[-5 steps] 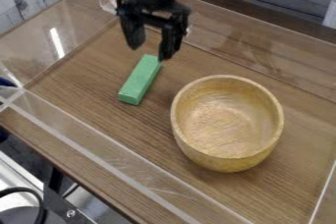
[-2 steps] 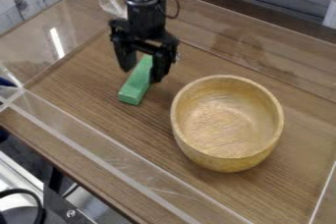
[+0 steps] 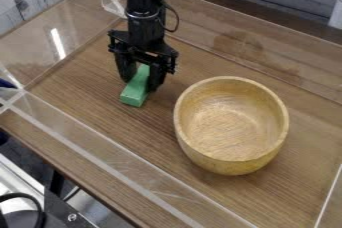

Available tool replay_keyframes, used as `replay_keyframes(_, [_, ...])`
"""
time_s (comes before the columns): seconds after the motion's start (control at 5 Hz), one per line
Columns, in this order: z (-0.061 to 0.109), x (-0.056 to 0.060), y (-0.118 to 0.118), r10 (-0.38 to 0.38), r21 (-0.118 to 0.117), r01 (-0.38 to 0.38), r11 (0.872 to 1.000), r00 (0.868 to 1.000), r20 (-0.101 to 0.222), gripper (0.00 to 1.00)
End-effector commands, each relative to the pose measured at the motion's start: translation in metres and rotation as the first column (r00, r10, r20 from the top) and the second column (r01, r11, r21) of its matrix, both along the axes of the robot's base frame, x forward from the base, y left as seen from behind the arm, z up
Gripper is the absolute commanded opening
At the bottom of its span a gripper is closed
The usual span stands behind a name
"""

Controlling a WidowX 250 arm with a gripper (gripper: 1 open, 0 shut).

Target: Put the green block in the brown bowl

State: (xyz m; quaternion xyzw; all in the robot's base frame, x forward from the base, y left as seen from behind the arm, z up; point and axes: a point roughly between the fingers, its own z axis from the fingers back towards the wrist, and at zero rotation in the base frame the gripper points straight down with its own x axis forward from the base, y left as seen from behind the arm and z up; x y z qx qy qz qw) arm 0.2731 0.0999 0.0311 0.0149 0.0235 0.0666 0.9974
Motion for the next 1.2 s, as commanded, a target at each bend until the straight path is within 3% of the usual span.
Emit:
replay_keyframes(0.0, [0.009,0.005,0.002,0.003,0.007,-0.003,1.000,1.000,0.027,0.00])
replay_keyframes(0.4, [0.023,0.006,-0.002,0.010,-0.010,-0.010,1.000,0.999,0.038,0.00])
replay_keyframes(1.0, [0.073,0.014,-0.023,-0.001,-0.034,0.005,0.999,0.994,0.109,0.00])
